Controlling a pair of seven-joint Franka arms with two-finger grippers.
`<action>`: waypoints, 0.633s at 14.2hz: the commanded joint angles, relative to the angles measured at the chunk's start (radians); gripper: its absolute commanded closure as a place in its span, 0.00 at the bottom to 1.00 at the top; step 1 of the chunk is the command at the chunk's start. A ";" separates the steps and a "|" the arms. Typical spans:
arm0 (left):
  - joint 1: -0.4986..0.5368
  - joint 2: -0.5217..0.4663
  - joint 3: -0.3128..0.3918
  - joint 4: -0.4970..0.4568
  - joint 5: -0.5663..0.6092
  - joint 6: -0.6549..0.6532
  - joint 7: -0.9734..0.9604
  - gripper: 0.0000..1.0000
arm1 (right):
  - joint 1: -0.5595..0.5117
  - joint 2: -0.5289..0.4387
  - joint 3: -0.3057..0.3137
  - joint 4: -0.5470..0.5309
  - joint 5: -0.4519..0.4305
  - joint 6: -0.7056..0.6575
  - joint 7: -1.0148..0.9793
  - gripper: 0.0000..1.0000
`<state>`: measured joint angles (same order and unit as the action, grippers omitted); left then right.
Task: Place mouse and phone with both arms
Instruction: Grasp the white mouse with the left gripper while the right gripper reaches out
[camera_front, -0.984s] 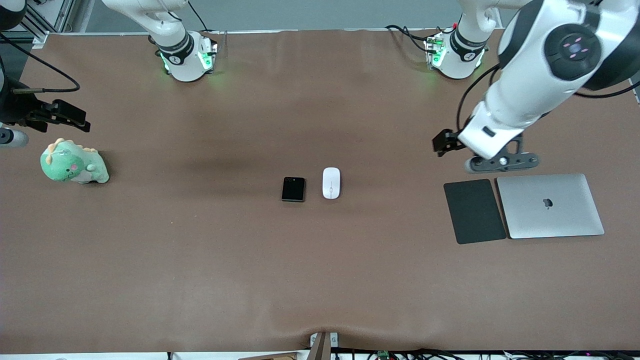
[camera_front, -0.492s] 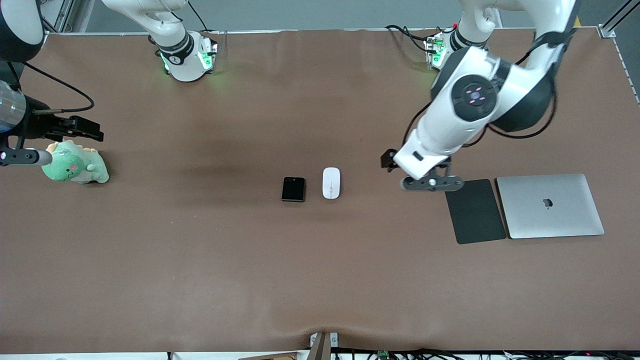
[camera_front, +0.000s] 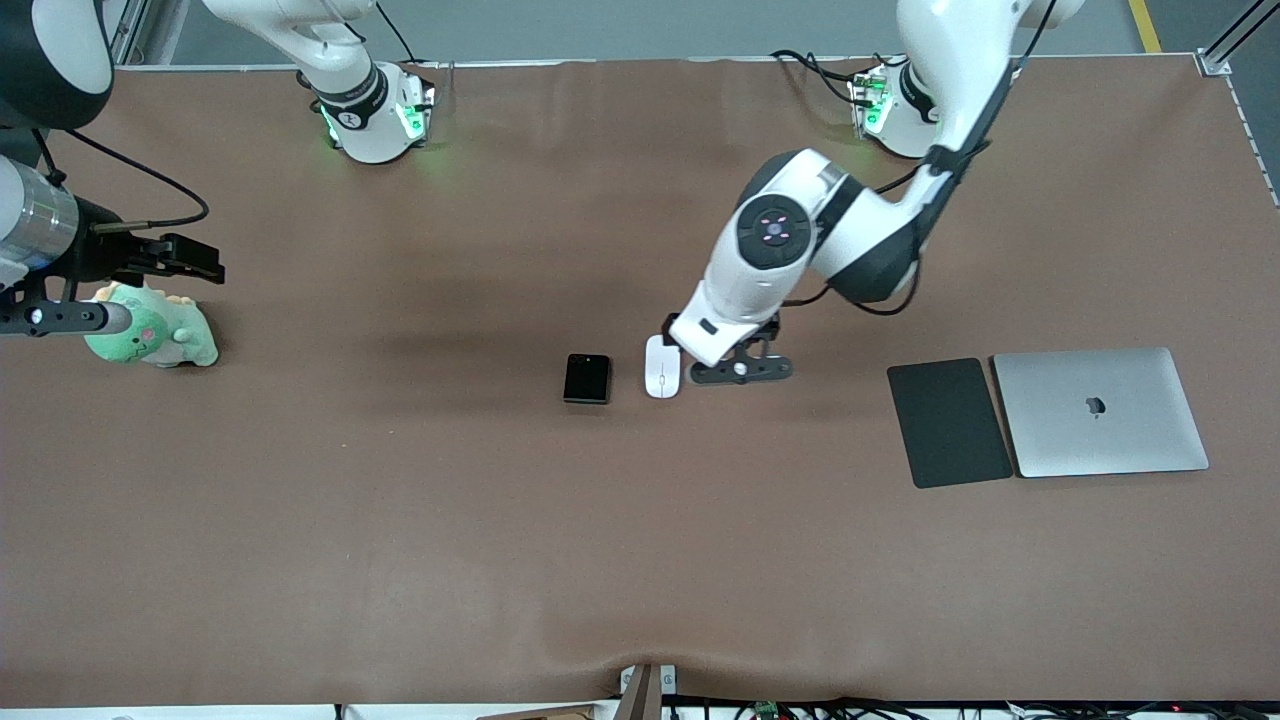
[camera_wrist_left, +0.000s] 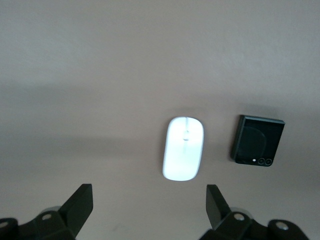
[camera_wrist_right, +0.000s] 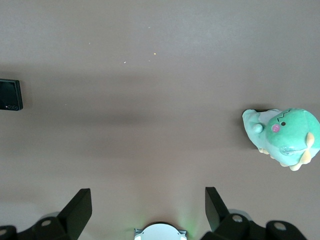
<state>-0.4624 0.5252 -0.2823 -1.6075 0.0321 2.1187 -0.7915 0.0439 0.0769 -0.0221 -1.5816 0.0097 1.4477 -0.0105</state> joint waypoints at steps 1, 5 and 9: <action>-0.048 0.074 0.008 0.024 0.086 0.053 -0.072 0.00 | 0.020 0.014 -0.004 0.022 0.013 -0.017 -0.006 0.00; -0.067 0.165 0.006 0.024 0.144 0.138 -0.091 0.00 | 0.036 0.026 -0.005 0.022 0.012 -0.006 0.001 0.00; -0.081 0.226 0.009 0.047 0.141 0.178 -0.114 0.00 | 0.045 0.058 -0.005 0.023 0.012 -0.007 0.003 0.00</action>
<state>-0.5255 0.7255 -0.2810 -1.5957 0.1478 2.2880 -0.8689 0.0802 0.1190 -0.0230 -1.5818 0.0103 1.4493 -0.0100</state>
